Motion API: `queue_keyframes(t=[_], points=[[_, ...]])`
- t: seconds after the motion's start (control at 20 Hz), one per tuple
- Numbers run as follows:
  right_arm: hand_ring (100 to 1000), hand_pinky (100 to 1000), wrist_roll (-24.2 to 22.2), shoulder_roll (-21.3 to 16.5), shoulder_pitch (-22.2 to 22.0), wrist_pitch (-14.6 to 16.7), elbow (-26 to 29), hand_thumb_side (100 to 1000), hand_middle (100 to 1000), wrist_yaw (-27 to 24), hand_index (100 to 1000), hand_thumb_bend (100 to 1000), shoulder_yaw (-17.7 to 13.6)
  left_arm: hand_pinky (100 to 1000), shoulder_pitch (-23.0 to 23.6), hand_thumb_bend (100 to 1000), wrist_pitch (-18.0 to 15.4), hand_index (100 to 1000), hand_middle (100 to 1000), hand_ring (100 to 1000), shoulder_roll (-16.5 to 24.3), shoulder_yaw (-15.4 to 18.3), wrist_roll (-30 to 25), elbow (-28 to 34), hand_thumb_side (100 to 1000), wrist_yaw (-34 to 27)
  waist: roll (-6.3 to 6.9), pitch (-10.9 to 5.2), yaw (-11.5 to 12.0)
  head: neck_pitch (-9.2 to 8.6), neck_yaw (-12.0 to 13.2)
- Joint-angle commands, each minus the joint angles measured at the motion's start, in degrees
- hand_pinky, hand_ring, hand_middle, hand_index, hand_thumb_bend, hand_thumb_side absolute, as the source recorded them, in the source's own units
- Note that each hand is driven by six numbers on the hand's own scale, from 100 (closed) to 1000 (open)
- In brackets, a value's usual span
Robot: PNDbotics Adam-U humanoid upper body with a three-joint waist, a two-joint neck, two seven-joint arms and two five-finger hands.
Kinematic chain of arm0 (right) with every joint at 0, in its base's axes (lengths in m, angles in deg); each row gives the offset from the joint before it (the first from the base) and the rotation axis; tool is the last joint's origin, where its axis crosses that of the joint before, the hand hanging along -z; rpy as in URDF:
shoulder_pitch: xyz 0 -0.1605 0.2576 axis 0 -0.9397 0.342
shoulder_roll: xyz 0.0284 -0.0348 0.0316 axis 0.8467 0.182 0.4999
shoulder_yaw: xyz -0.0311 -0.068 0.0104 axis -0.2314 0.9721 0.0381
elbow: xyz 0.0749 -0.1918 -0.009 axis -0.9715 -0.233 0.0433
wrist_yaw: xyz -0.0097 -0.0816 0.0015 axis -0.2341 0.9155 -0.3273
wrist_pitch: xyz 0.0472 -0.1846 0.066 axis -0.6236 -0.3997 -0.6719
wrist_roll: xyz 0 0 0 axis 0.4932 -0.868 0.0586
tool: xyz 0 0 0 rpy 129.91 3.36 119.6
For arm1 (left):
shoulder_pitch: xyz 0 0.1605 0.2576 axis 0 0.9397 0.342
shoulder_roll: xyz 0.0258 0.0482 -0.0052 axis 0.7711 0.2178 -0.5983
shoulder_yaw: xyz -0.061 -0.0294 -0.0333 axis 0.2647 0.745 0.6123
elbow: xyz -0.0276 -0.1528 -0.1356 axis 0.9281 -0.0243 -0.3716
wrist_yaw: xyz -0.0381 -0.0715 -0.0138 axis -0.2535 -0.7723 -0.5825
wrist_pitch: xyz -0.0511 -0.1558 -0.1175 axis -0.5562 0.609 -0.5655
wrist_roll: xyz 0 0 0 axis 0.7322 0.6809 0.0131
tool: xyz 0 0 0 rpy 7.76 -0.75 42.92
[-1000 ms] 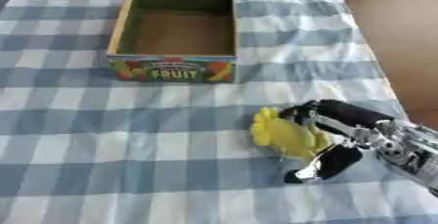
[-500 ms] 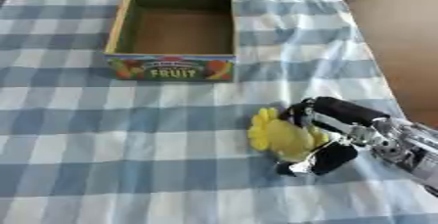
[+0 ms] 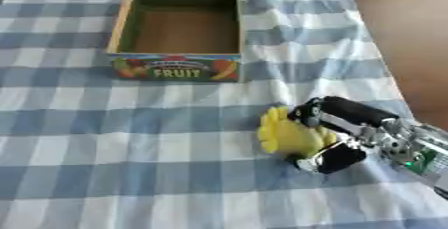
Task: Pick up objects on the table and place them in the box.
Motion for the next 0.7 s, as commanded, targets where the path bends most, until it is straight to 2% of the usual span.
queue_keyframes(t=[0.05, 0.1, 0.15, 0.45, 0.7], points=[[815, 821, 0.64, -1.65, 0.33, 0.12, 0.70, 316, 464, 0.00, 764, 279, -0.56, 636, -0.34, 100, 0.01, 924, 553, 610, 0.59, 0.16, -0.10, 1.01, 744, 0.15, 0.08, -0.75, -0.01, 0.05, 0.17], [803, 814, 1.14, -1.74, 0.35, 0.01, 0.70, 316, 456, 0.08, 743, 120, -0.86, 636, -0.33, 100, 0.03, 925, 553, 609, 0.55, 0.17, -0.11, 1.01, 744, 0.14, 0.07, -0.74, -0.04, -0.06, 0.27], [798, 812, 1.76, -1.82, 0.31, -0.05, 0.70, 311, 448, 0.12, 733, 100, -1.08, 636, -0.33, 100, 0.06, 925, 553, 609, 0.52, 0.16, -0.11, 1.01, 744, 0.14, 0.07, -0.73, -0.05, -0.13, 0.33], [785, 807, 3.99, -2.25, 0.51, 0.80, 0.70, 235, 423, -0.15, 682, 100, -1.75, 636, -0.37, 100, 0.11, 925, 554, 610, 0.46, 0.17, -0.09, 1.01, 744, 0.11, 0.11, -0.72, -0.08, -0.26, 0.31], [787, 805, 5.45, -2.46, 1.36, 1.51, 0.70, 194, 534, -0.78, 586, 100, -2.63, 636, -0.27, 100, 0.16, 925, 554, 610, 0.44, 0.18, -0.08, 1.01, 744, 0.10, 0.23, -0.69, -0.15, -0.22, 0.28]])
